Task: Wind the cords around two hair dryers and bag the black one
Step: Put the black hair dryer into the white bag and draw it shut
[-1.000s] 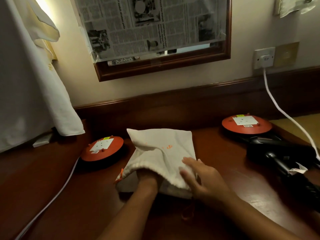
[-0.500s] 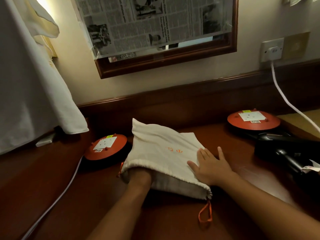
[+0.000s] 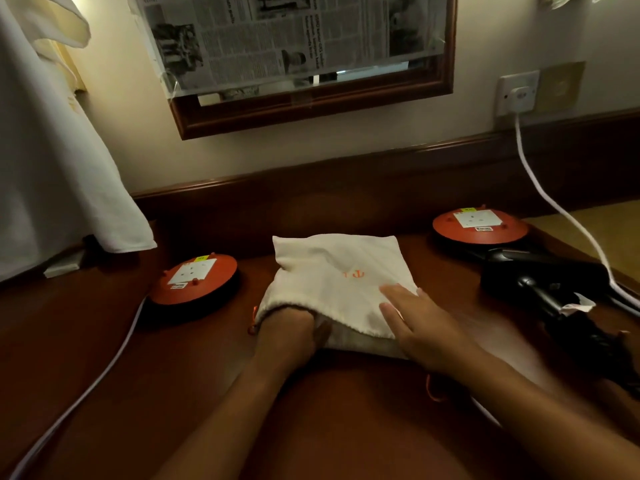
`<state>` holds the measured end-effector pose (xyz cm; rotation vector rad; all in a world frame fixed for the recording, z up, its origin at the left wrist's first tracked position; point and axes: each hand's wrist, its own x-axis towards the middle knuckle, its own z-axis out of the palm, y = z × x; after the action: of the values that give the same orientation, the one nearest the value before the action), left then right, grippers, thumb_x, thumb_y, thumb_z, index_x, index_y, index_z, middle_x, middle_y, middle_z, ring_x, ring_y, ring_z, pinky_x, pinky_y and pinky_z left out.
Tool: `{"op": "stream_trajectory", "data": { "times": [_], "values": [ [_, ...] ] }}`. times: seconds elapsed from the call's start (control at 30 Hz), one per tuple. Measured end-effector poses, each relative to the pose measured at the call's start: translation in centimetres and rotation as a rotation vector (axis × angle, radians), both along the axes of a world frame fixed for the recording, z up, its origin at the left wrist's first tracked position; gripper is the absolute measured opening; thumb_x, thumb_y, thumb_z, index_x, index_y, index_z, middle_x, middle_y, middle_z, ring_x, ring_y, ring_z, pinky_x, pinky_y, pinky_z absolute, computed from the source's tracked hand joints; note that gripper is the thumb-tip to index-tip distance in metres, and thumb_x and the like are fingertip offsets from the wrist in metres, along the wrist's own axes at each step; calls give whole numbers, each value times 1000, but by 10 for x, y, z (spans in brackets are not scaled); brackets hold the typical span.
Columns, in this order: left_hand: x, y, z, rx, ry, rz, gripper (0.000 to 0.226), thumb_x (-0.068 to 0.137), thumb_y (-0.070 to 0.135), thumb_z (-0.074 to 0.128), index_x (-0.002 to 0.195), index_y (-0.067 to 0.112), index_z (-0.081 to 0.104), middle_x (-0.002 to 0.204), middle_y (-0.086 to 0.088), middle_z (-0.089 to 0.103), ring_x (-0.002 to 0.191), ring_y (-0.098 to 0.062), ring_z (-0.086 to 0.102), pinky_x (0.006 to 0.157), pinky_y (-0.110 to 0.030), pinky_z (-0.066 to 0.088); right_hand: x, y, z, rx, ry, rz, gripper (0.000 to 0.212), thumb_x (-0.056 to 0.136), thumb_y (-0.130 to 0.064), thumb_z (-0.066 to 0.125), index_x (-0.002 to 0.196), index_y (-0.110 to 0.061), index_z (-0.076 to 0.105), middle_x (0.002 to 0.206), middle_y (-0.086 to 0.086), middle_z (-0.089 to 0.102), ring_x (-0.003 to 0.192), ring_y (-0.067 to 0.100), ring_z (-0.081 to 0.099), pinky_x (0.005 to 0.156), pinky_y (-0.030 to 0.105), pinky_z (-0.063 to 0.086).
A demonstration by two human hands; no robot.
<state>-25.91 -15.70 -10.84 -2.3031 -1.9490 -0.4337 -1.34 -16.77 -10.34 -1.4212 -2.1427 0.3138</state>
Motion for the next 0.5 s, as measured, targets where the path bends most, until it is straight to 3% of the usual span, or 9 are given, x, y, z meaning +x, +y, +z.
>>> {"op": "stream_trajectory", "data": {
  "times": [0.07,0.1,0.17,0.27,0.37,0.5],
  "values": [
    [-3,-23,-4,118,69,-69,52,90,52,40,98,10,71,98,-11,72,89,-31,69,78,-41,56,0,-13,-6,-35,37,16,53,104,-45,32,153,-25,30,160,-6,30,147,6,19,121,28,11],
    [-3,-36,-6,193,60,-115,36,89,42,49,92,12,69,91,-8,71,83,-28,68,73,-38,55,2,-19,-9,-49,62,12,54,104,-45,33,154,-26,29,160,-7,28,147,6,19,121,28,14],
    [6,-65,-3,362,-23,-209,18,86,24,60,93,12,71,93,-5,71,87,-24,67,78,-31,50,7,-32,-10,-47,110,-14,54,103,-44,37,153,-27,31,159,-9,31,146,6,22,119,28,20],
    [32,-92,4,456,-156,-351,14,85,14,60,87,8,73,89,-6,71,86,-24,67,79,-35,53,24,-56,-5,58,178,-98,49,101,-38,46,148,-24,42,151,-7,44,141,6,34,113,22,27],
    [80,-98,14,380,-331,-460,14,87,17,58,88,13,71,89,0,68,85,-16,65,76,-31,53,57,-83,2,180,244,-251,44,99,-31,53,141,-19,51,140,-5,54,132,8,45,106,22,33],
    [155,-89,23,160,-606,-521,16,92,15,62,104,21,72,98,11,67,87,-4,63,72,-12,48,116,-106,4,326,286,-502,37,98,-29,55,132,-16,58,132,-4,57,130,11,45,105,26,34]
  ]
}}
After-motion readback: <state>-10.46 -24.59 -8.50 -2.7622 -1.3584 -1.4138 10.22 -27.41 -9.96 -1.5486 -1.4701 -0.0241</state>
